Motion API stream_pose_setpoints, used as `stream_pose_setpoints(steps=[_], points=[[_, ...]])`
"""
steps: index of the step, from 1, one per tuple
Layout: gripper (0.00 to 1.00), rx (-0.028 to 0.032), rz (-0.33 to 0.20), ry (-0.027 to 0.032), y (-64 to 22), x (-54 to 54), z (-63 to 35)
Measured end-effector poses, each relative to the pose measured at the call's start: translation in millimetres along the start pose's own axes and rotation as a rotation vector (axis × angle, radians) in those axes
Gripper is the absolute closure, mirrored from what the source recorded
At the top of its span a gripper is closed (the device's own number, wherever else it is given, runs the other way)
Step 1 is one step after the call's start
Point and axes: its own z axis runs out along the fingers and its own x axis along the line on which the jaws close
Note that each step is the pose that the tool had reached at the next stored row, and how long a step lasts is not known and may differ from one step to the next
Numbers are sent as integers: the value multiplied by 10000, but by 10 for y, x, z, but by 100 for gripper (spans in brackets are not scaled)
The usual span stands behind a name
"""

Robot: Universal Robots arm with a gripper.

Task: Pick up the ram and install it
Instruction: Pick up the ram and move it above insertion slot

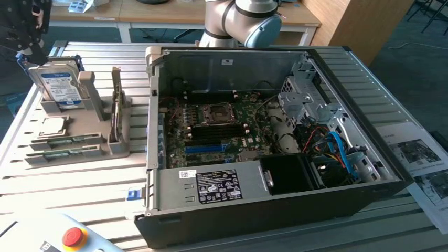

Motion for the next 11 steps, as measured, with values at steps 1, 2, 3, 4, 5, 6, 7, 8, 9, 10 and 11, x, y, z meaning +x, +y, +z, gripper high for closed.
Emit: stream_pose_setpoints(steps=[1, 2, 3, 4, 5, 6, 7, 8, 9, 10, 11], points=[[90, -4, -164, 8, 0, 0, 0], [90, -8, -326, 15, 0, 0, 0], [90, -12, -489, 22, 0, 0, 0], [90, -16, -651, 29, 1, 0, 0], [90, -20, -825, 37, 0, 0, 0], [90, -24, -989, 45, 0, 0, 0], [90, -28, -1153, 52, 0, 0, 0], [90, -31, -1321, 60, 0, 0, 0], [90, -35, -1480, 67, 0, 0, 0], [90, -39, -1641, 74, 0, 0, 0], [90, -43, -1818, 82, 0, 0, 1]])
